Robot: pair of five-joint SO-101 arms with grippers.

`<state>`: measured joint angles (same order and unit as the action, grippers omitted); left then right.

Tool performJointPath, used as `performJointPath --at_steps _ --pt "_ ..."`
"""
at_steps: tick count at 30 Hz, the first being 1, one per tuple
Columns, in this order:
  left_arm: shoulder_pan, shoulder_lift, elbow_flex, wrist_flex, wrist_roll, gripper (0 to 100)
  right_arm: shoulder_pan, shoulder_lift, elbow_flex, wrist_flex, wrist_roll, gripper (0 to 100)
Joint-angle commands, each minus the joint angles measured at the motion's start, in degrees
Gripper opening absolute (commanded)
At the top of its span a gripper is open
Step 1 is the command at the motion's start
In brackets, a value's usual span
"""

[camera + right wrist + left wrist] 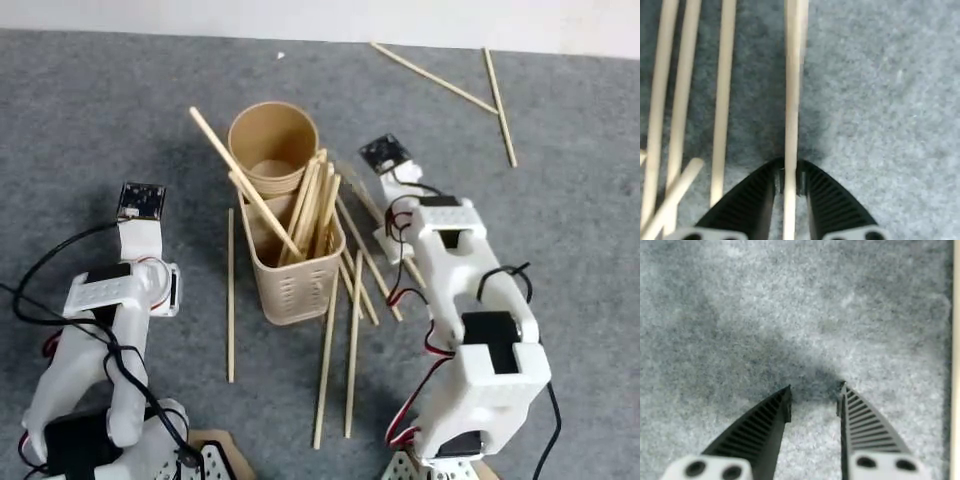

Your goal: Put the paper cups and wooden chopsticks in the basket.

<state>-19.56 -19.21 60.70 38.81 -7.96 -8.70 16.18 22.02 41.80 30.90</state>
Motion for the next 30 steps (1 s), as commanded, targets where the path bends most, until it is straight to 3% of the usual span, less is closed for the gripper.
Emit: performJointPath --at_steps 1,5,10,20,25,30 --pt "-0.1 0.1 -1.8 -0.8 0.1 18 4.3 -3.0 -0.8 0.1 -3.3 0.6" --pt "-0.1 0.1 -1.8 -0.8 0.1 18 6.2 -16.6 -0.5 0.0 -11.3 0.6" --pt "-0.1 0.1 -1.8 -0.8 0.1 18 3.6 -35.7 -0.8 0.0 -19.5 0.6" --pt "-0.2 0.1 -1.8 -0.8 0.1 18 -13.9 -58.5 -7.7 -10.9 -36.7 0.6" --pt "-0.4 0.1 -1.7 -0.8 0.1 18 -21.1 -65.8 3.9 -12.7 -38.9 0.6" --pt "-0.4 0.1 -1.6 -0.8 0.1 18 -23.7 -74.1 27.4 -28.5 -38.6 0.6"
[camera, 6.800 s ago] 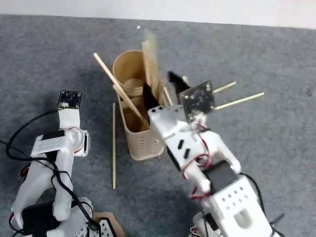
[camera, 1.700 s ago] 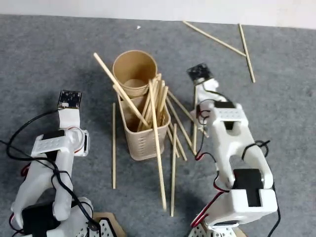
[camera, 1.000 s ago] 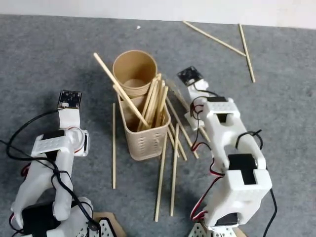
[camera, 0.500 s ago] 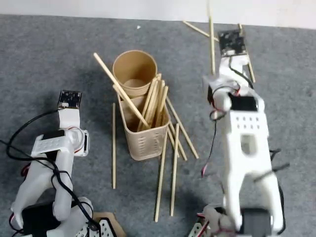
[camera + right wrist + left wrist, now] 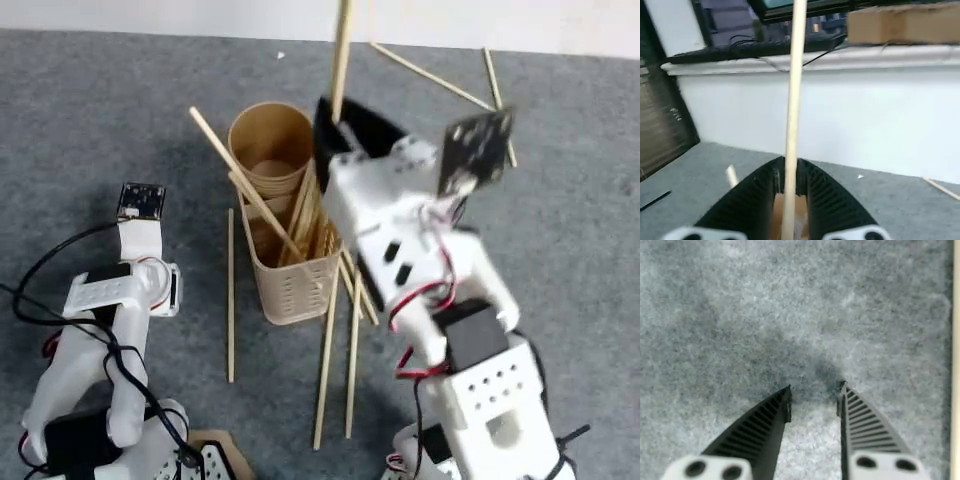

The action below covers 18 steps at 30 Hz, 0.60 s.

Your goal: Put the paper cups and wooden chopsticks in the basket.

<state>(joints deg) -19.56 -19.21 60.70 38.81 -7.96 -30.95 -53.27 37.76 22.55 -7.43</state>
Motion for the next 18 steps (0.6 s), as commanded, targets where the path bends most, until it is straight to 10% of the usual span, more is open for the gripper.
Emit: performJointPath --at_steps 1,7,18 --pt "-0.4 0.1 -1.6 -0.8 0.1 18 -1.7 -5.5 15.9 -11.9 -0.2 0.6" --pt "-0.2 0.1 -1.6 -0.8 0.1 18 -1.5 -10.4 25.9 -9.5 3.9 14.7" --pt "-0.4 -0.4 -6.6 1.5 0.4 18 3.6 -19.4 0.8 22.5 8.4 18.4"
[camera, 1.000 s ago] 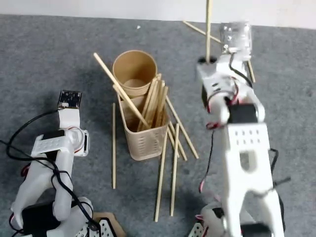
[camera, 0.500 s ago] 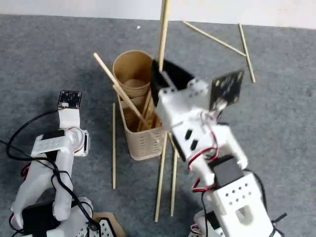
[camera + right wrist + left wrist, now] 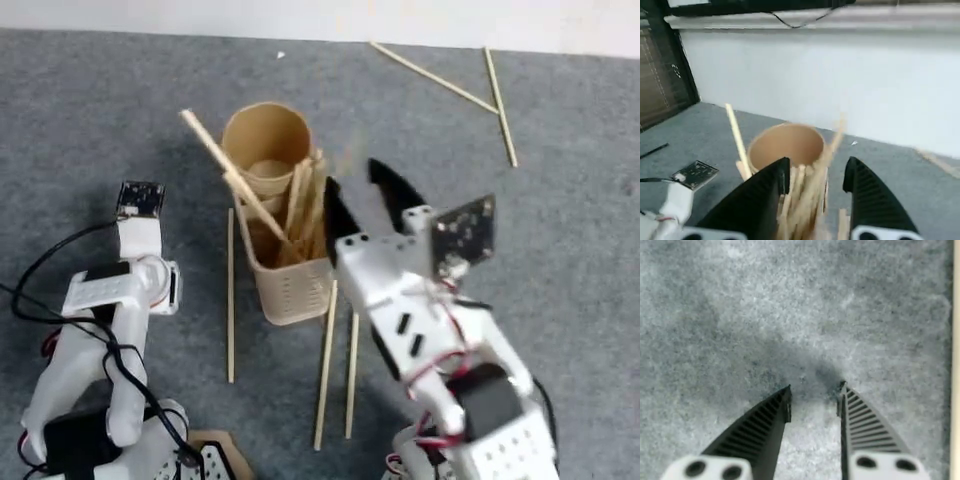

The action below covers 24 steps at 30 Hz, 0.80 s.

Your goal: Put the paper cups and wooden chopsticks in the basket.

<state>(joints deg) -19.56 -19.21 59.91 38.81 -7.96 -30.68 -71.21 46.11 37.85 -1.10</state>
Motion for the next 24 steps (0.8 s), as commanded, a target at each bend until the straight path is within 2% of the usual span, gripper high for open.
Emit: performJointPath --at_steps 1,5,8,12,15,18,22,24 --pt "-0.2 -0.3 -7.9 3.8 0.5 18 5.3 -1.6 -9.1 8.9 2.2 18.4" --pt "0.4 -0.3 -21.2 14.9 0.6 18 15.1 -1.5 -10.4 10.2 2.3 18.4" --pt "1.2 -0.2 -37.8 28.3 0.6 19 20.6 -1.7 -4.4 10.4 2.3 18.4" --pt "5.9 0.1 -63.6 48.4 0.6 19 23.0 -1.6 7.3 10.6 2.5 18.4" --pt "11.9 0.2 -78.8 61.3 0.7 19 22.8 -1.5 16.0 10.5 5.7 18.4" --pt "15.2 0.1 -82.9 63.2 4.6 19 23.1 -1.6 22.3 10.2 7.0 18.3" --pt "19.2 -0.2 -82.2 63.2 9.5 29 22.9 -1.8 27.5 8.2 7.0 18.3" --pt "21.5 -0.5 -82.0 63.3 12.7 29 23.0 -1.7 30.5 5.7 7.0 18.3"
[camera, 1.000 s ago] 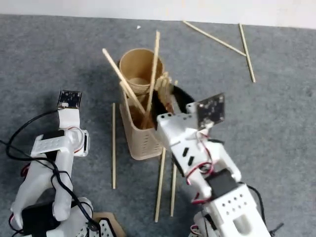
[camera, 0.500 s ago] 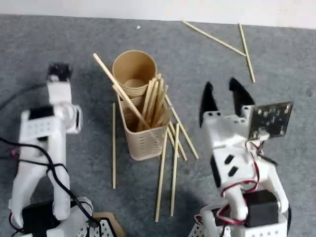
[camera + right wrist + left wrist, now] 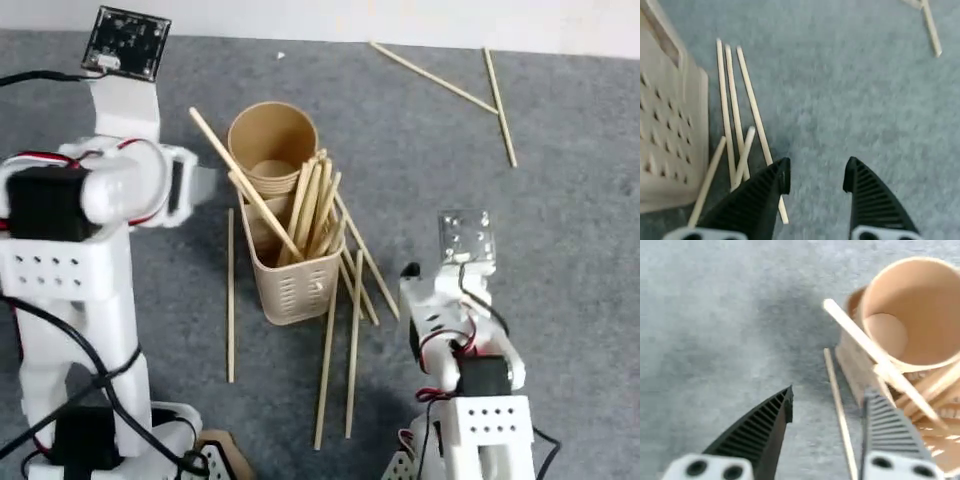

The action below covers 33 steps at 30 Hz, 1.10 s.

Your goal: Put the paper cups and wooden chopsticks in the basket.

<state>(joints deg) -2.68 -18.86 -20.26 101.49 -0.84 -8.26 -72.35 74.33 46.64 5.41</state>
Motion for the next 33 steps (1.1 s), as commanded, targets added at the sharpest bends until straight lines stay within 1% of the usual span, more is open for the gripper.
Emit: performJointPath --at_steps 1,3,5,9,10,13,17,19,21,24,26,30,33 --pt "5.4 -0.8 -1.8 0.6 7.4 29 0.6 -0.7 3.8 -4.4 0.5 18.3" --pt "6.4 -0.7 -1.7 0.6 10.4 28 0.6 -0.7 5.8 -5.8 0.5 18.3" --pt "6.9 -0.5 0.0 0.6 11.0 28 0.7 -0.7 6.5 -6.0 0.5 18.3" --pt "7.7 -0.2 8.8 -0.1 11.0 28 0.7 -0.7 6.7 -6.2 0.5 18.3" --pt "7.7 -0.1 11.4 -1.3 11.0 28 0.7 -0.7 6.7 -6.2 0.5 18.3" --pt "7.7 -0.1 20.6 -6.9 10.7 28 0.7 -0.7 6.7 -6.2 0.5 18.3" --pt "7.4 -0.1 32.2 -18.9 10.5 28 0.6 -0.7 6.7 -6.2 0.5 18.3" --pt "7.4 0.0 36.7 -24.9 7.6 27 0.6 -0.7 6.7 -6.2 0.5 18.3" --pt "7.3 0.0 39.3 -30.8 4.2 22 0.6 -0.7 6.8 -6.2 0.5 18.3" --pt "5.5 0.1 39.6 -36.2 1.7 14 0.6 -0.7 7.0 -6.2 0.5 18.3" --pt "3.8 2.2 37.6 -38.0 1.7 9 0.6 -0.7 7.0 -6.2 0.5 18.3" --pt "1.9 15.4 29.6 -37.7 -2.2 2 0.6 -0.7 7.0 -6.2 0.5 18.3" --pt "0.4 25.9 21.8 -36.7 -2.5 0 0.6 -0.7 7.1 -6.2 0.5 18.3"
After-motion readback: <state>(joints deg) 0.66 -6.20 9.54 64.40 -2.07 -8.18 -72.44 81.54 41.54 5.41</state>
